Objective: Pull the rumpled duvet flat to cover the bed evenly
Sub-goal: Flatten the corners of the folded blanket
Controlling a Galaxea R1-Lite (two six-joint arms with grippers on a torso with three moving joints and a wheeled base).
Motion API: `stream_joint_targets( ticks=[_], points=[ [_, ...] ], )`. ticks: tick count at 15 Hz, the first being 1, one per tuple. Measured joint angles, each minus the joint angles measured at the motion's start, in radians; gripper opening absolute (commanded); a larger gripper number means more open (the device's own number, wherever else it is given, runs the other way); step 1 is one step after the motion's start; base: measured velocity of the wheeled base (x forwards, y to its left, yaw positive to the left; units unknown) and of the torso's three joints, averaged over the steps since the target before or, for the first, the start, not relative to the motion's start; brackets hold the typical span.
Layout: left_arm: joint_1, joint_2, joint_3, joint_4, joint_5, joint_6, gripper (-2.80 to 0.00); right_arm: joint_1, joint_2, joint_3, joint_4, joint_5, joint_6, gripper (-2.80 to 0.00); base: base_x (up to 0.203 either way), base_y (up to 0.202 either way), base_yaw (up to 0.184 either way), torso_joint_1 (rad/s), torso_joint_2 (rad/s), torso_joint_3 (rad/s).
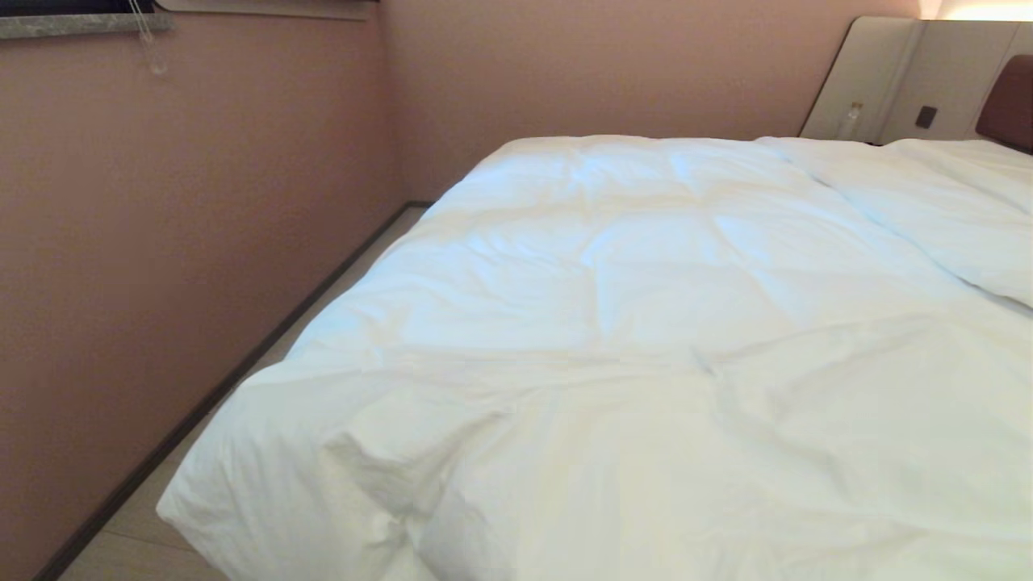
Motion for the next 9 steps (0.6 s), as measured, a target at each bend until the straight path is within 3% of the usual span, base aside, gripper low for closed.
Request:
stream_joint_targets(
  ticks=[9],
  points=[
    [0.000,0.000,0.000,0.000,0.000,0.000,-2.80,-0.001,-0.009,-0.091,0.007,0.001,-0.003,-2.80,0.000,0.000,0.000,0.000,0.00,0.000]
  ],
)
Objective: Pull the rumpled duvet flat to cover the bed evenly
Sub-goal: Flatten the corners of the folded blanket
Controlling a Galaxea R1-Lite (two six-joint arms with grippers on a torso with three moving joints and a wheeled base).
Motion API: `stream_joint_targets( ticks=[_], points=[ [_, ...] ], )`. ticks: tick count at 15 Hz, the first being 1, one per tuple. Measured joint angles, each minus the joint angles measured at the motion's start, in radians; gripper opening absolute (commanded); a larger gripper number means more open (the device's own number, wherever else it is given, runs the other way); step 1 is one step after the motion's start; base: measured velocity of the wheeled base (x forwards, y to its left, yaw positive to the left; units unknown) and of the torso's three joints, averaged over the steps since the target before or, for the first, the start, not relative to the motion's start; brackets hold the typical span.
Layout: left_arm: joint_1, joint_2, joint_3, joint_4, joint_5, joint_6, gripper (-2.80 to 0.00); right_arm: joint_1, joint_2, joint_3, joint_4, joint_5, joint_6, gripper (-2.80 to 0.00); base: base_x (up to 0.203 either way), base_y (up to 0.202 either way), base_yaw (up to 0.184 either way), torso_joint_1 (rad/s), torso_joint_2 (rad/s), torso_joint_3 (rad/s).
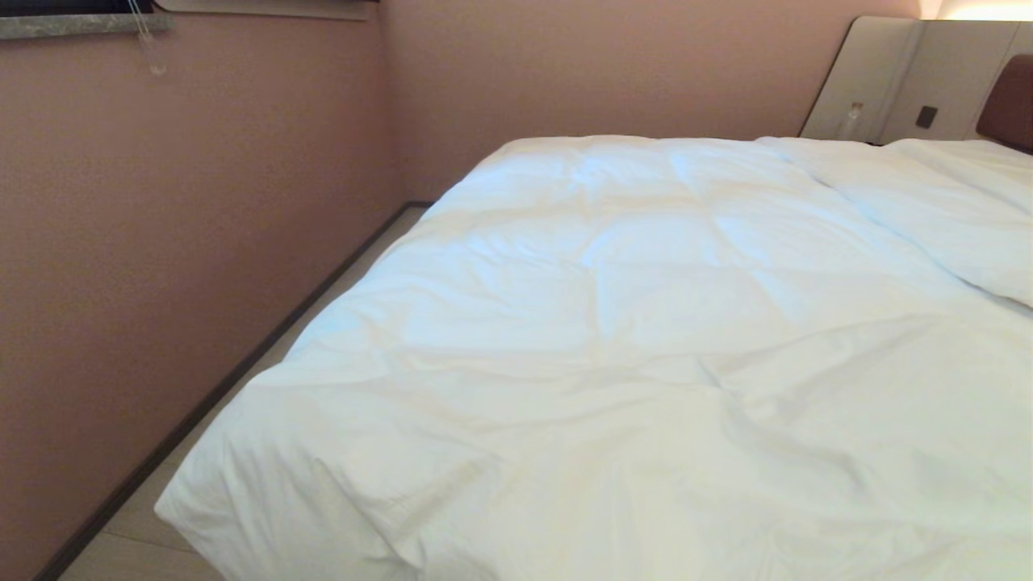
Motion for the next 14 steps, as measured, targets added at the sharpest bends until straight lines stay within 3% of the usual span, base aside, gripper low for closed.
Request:
stream_joint_targets(
  ticks=[7,8,14],
  points=[
    [0.000,0.000,0.000,0.000,0.000,0.000,-2.80,0.000,0.003,-0.024,-0.001,0.013,0.001,-2.80,0.000,0.000,0.000,0.000,0.00,0.000],
    [0.000,0.000,0.000,0.000,0.000,0.000,-2.80,0.000,0.003,-0.021,-0.001,0.015,0.002,0.00,0.000,0.000,0.000,0.000,0.00,0.000],
    [0.000,0.000,0.000,0.000,0.000,0.000,-2.80,0.000,0.008,-0.025,0.001,0.037,0.009,0.00,0.000,0.000,0.000,0.000,0.00,0.000]
  ],
)
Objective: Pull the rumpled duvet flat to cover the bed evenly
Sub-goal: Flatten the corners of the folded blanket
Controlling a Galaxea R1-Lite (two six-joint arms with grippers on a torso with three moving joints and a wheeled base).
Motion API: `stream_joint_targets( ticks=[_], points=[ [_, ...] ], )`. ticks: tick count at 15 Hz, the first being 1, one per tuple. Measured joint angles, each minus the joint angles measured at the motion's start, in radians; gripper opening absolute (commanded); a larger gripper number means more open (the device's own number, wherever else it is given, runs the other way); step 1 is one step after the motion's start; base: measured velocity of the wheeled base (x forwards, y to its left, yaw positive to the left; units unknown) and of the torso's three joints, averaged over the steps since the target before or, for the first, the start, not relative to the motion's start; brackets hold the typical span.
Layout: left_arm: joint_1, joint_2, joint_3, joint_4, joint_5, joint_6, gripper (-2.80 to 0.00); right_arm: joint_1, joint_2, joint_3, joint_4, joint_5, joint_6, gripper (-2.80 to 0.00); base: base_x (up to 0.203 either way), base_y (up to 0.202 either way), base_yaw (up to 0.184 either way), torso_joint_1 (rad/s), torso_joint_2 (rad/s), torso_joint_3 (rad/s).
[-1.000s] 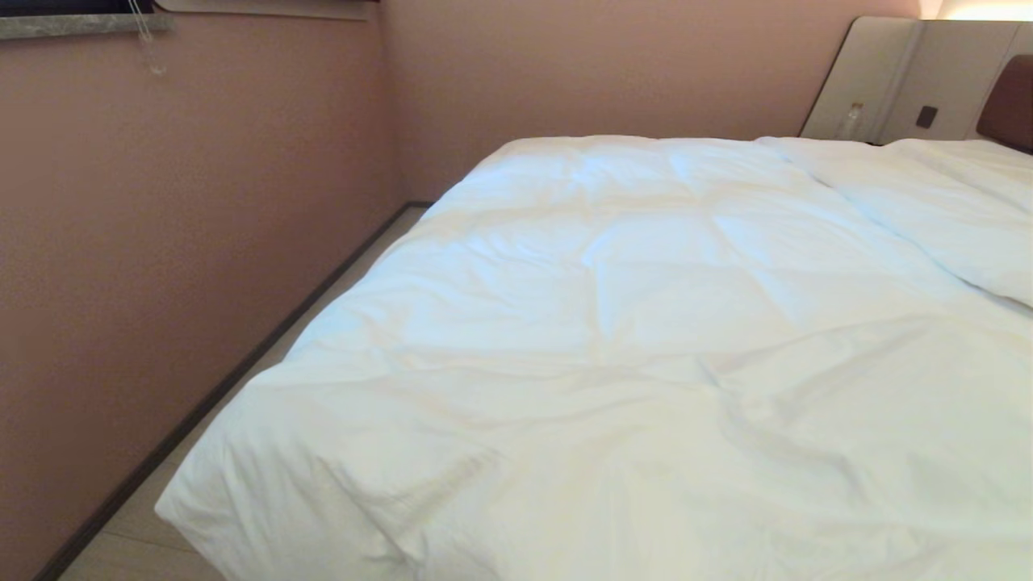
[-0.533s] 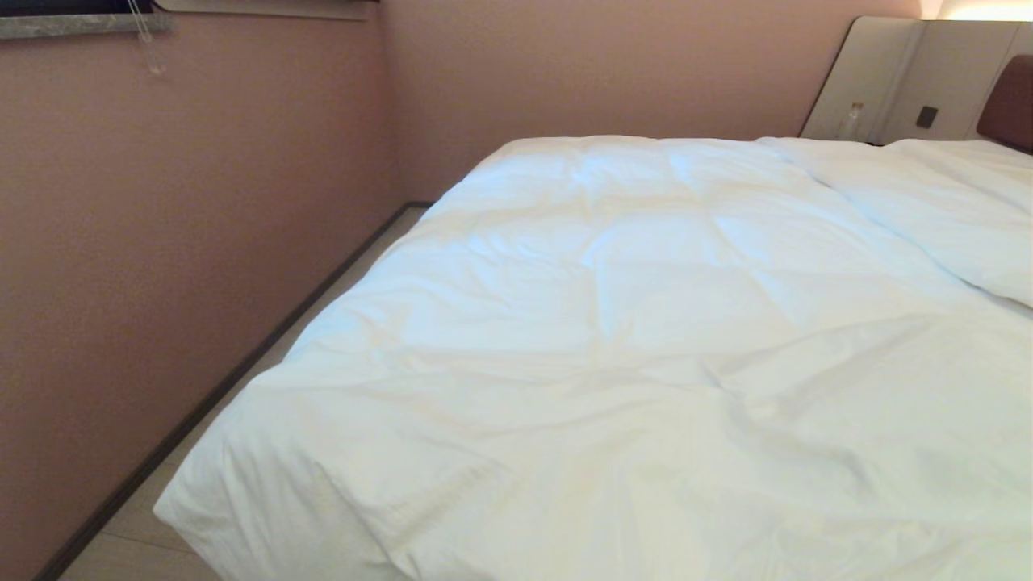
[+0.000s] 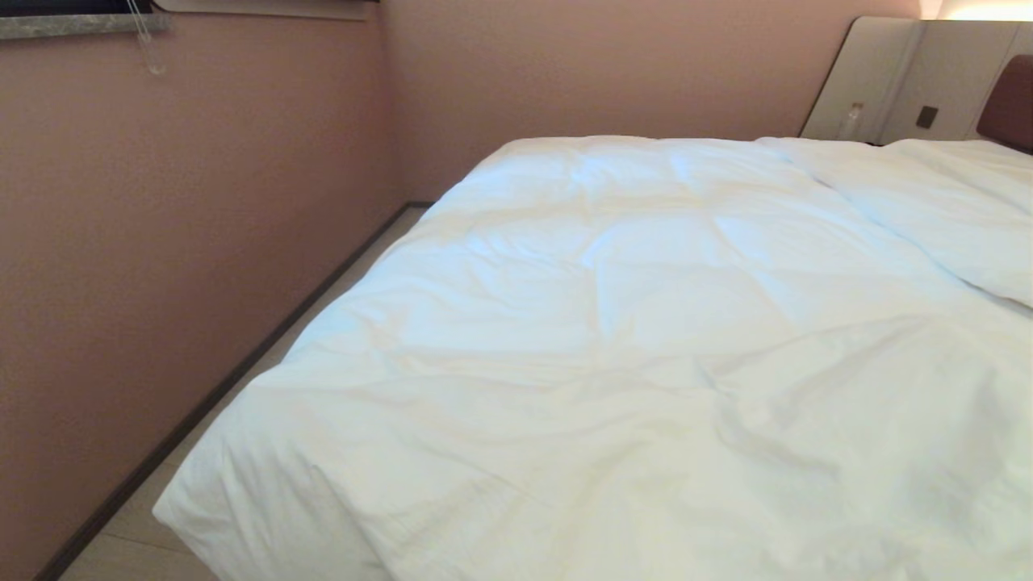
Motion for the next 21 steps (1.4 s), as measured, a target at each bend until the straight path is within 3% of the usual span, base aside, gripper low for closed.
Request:
stream_joint_targets(
  ticks=[5,8,16,21],
  points=[
    [0.000,0.000,0.000,0.000,0.000,0.000,-2.80,0.001,0.023,-0.064,0.054,0.095,0.066,0.00,0.000,0.000,0.000,0.000,0.00,0.000],
    [0.000,0.000,0.000,0.000,0.000,0.000,-2.80,0.003,0.074,-0.200,0.125,0.179,0.135,0.00,0.000,0.000,0.000,0.000,0.00,0.000],
    [0.000,0.000,0.000,0.000,0.000,0.000,-2.80,0.013,0.182,-0.578,0.508,0.538,0.476,0.00,0.000,0.000,0.000,0.000,0.00,0.000],
    [0.000,0.000,0.000,0.000,0.000,0.000,-2.80,0.018,0.189,-0.637,0.757,0.763,0.653,0.00,0.000,0.000,0.000,0.000,0.00,0.000]
  ],
)
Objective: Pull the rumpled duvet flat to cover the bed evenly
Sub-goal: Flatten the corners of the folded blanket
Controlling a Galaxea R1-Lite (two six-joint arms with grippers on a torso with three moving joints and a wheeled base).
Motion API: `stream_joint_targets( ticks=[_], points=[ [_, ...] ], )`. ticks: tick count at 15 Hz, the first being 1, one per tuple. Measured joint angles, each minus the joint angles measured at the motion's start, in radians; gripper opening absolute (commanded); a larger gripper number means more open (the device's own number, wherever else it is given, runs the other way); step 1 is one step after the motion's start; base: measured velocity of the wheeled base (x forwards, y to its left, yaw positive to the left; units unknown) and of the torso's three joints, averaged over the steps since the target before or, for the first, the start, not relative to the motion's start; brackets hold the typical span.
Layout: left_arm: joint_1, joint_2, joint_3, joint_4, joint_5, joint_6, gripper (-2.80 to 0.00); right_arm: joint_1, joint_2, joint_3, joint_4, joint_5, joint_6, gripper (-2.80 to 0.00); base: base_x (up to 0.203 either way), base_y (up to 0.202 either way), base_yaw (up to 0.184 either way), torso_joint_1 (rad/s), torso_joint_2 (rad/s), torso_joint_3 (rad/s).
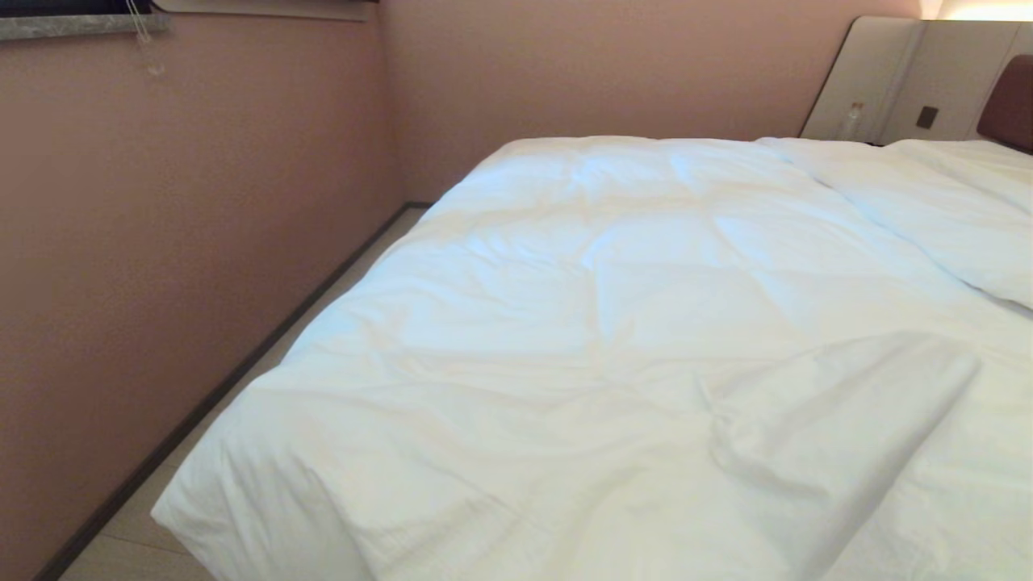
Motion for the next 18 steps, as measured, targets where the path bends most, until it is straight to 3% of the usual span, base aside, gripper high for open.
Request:
stream_joint_targets(
  ticks=[3,8,12,17,18],
  points=[
    [0.000,0.000,0.000,0.000,0.000,0.000,-2.80,0.000,0.010,-0.027,0.088,0.099,0.069,0.00,0.000,0.000,0.000,0.000,0.00,0.000],
    [0.000,0.000,0.000,0.000,0.000,0.000,-2.80,0.004,0.027,-0.091,0.132,0.190,0.143,0.00,0.000,0.000,0.000,0.000,0.00,0.000],
    [0.000,0.000,0.000,0.000,0.000,0.000,-2.80,0.001,0.121,-0.140,0.081,0.172,0.240,0.00,0.000,0.000,0.000,0.000,0.00,0.000],
    [0.000,0.000,0.000,0.000,0.000,0.000,-2.80,-0.019,0.346,-0.192,-0.053,0.051,0.380,0.00,0.000,0.000,0.000,0.000,0.00,0.000],
    [0.000,0.000,0.000,0.000,0.000,0.000,-2.80,-0.035,0.394,-0.211,-0.074,0.024,0.406,-2.80,0.000,0.000,0.000,0.000,0.00,0.000]
  ],
)
